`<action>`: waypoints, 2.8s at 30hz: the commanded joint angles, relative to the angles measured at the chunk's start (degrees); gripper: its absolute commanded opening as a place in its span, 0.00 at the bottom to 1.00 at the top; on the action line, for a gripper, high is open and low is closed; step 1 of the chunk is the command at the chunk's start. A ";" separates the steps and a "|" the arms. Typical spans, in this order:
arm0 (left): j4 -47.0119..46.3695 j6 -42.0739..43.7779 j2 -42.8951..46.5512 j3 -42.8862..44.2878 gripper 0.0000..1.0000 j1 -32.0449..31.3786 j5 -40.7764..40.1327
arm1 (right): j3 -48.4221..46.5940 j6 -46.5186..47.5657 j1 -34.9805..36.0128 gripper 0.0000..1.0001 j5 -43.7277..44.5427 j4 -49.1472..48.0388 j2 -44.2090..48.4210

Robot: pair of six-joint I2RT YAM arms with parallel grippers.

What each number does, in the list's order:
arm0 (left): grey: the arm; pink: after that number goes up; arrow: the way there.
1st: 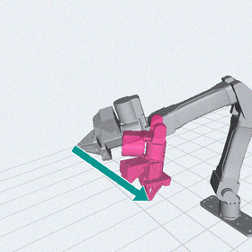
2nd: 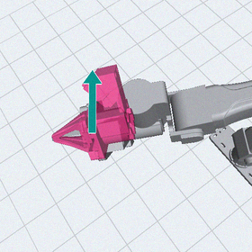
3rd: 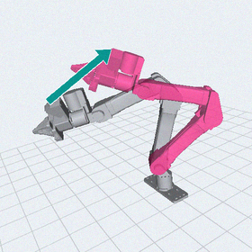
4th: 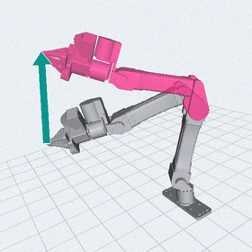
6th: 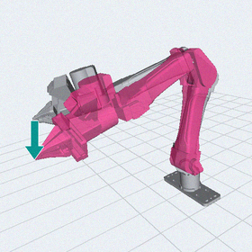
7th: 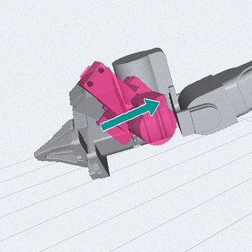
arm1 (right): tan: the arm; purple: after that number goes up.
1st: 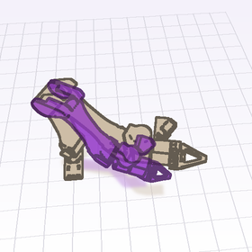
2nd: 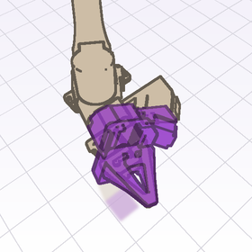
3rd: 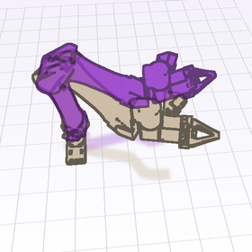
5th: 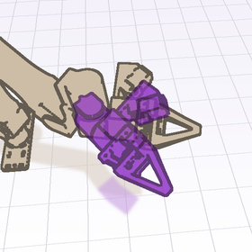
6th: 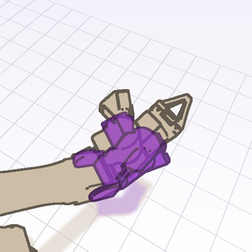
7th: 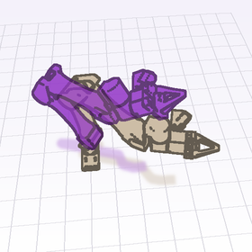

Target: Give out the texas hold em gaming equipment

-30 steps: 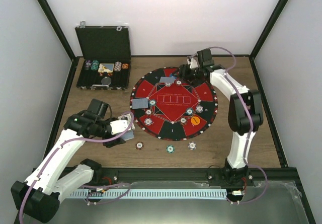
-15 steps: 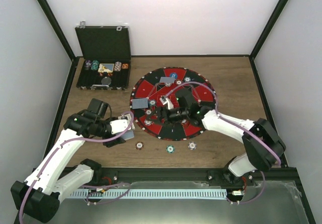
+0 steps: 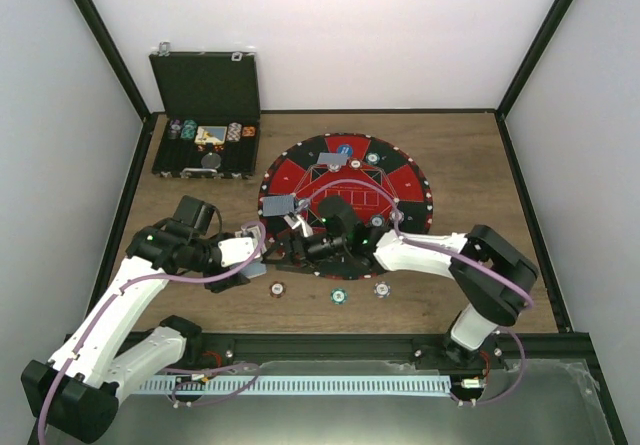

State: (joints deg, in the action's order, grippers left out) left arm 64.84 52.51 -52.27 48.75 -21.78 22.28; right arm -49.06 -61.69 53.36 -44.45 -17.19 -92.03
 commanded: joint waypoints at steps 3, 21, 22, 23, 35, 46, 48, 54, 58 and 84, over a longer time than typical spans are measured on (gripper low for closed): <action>-0.09 0.51 0.99 1.57 0.06 0.17 0.85 | -4.50 -2.73 1.71 0.79 -1.26 -6.45 -4.00; 0.33 1.05 1.82 1.63 0.06 0.19 1.19 | -10.09 -7.21 2.97 0.72 -5.30 -13.15 -15.23; 0.37 1.14 1.90 1.64 0.06 0.22 1.19 | -9.47 -7.15 2.61 0.71 -5.21 -13.17 -15.21; 0.38 1.13 2.02 1.68 0.06 0.17 1.12 | -8.45 -7.32 2.17 0.70 -4.94 -13.39 -15.01; 0.01 1.28 1.82 1.83 0.06 0.21 1.44 | -0.33 -6.60 -0.50 0.52 -4.42 -13.45 -10.03; 0.42 1.45 1.91 2.16 0.06 0.23 0.88 | 1.58 -4.56 -1.60 0.39 -3.02 -9.06 -4.87; 0.40 1.44 1.95 2.16 0.06 0.23 0.83 | 1.80 -4.73 -1.60 0.30 -2.78 -8.85 -3.65; 0.34 1.30 1.91 1.85 0.06 0.22 1.10 | 2.02 -3.20 -2.10 0.11 -1.70 -5.31 0.50; 0.38 1.28 1.86 1.91 0.06 0.23 0.96 | 3.63 -2.32 -3.35 0.07 -1.52 -3.35 3.47; 1.23 1.43 2.08 1.87 0.06 0.16 -0.20 | 16.41 20.57 -37.55 0.01 -3.53 28.79 20.00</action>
State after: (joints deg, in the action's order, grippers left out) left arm 65.69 52.90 -50.98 48.80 -21.78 21.67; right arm -33.63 -47.05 18.52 -48.16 4.75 -72.66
